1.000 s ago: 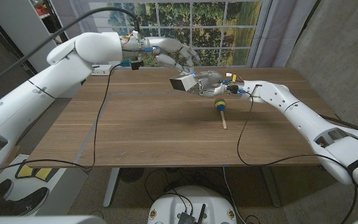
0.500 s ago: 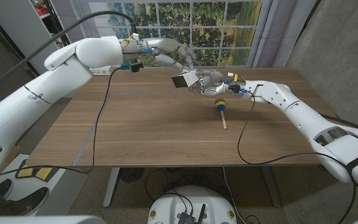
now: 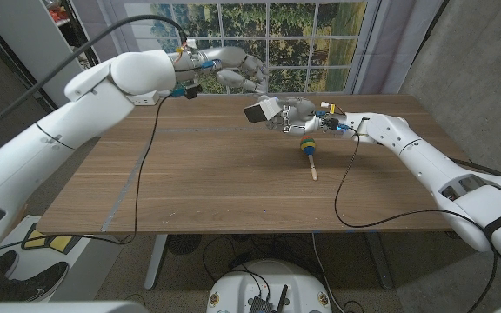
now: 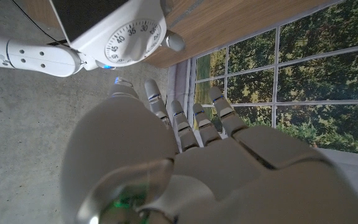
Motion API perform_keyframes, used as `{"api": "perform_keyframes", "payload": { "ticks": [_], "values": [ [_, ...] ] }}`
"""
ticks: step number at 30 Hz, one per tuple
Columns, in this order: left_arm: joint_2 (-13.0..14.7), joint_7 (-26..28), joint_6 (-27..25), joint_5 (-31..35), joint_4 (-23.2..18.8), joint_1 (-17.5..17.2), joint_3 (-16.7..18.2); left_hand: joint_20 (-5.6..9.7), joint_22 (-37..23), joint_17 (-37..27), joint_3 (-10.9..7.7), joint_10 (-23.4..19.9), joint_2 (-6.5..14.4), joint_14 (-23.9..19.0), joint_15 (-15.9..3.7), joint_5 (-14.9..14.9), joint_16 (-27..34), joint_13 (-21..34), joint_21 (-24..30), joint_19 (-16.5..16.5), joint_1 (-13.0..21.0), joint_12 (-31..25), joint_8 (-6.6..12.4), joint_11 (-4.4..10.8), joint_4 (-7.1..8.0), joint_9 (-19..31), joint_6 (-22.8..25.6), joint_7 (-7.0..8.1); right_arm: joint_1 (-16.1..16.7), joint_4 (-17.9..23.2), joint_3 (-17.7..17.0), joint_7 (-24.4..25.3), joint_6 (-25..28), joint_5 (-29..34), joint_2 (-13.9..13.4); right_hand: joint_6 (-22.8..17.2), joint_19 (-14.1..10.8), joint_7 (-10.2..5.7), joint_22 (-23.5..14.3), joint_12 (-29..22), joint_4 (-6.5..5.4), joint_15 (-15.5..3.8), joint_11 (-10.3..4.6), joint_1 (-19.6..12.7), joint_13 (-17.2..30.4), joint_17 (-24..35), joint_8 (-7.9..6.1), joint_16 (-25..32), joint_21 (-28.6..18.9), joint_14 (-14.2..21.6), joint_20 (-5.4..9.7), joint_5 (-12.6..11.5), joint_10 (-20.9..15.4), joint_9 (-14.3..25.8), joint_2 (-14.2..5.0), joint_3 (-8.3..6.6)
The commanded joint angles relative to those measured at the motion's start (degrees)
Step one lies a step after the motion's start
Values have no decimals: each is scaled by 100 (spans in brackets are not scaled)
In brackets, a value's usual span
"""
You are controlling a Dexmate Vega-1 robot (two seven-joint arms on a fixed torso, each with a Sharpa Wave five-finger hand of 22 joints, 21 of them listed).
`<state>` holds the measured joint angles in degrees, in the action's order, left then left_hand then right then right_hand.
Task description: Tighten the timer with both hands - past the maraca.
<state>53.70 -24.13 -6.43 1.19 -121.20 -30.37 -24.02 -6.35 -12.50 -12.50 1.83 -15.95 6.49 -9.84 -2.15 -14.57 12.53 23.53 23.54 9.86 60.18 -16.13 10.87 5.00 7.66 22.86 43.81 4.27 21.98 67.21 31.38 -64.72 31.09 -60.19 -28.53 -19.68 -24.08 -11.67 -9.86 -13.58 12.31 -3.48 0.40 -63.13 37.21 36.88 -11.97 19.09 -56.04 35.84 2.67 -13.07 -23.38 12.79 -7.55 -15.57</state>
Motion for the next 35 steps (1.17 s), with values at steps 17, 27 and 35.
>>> {"api": "perform_keyframes", "payload": {
  "ticks": [17,27,35],
  "values": [
    [-580,856,1901,-2341,1271,-1259,596,-18,-2,-24,-82,-335,336,-634,-232,-56,244,38,116,186,-110,-140,-22,-34,37,-61,-416,300,53,1176,523,860,-2151,2086,-725,-40,-34,-79,-26,-28,-302,-978,-559,-191,523,26,-22,44,48,17,880,-34,-587,14,-35,-462],
    [-755,1109,2251,-2834,1603,-1657,707,-23,-1,-27,-130,-375,369,-616,-220,-36,221,44,124,182,-122,-151,6,-52,33,-90,-440,329,50,1190,704,1216,-2435,2487,-704,-85,40,-87,-27,-19,-287,-972,-601,-279,524,20,-33,37,79,1,887,-31,-583,17,-38,-473],
    [-775,1003,2421,-3082,1717,-1750,690,-43,0,-26,-163,-414,369,-611,-204,-18,208,46,125,169,-114,-162,19,-47,16,-109,-441,317,14,922,703,1297,-2417,2414,-571,-102,65,-87,-31,-13,-308,-968,-591,-304,521,14,-33,32,86,-11,877,-27,-588,19,-50,-467]
  ]
}}
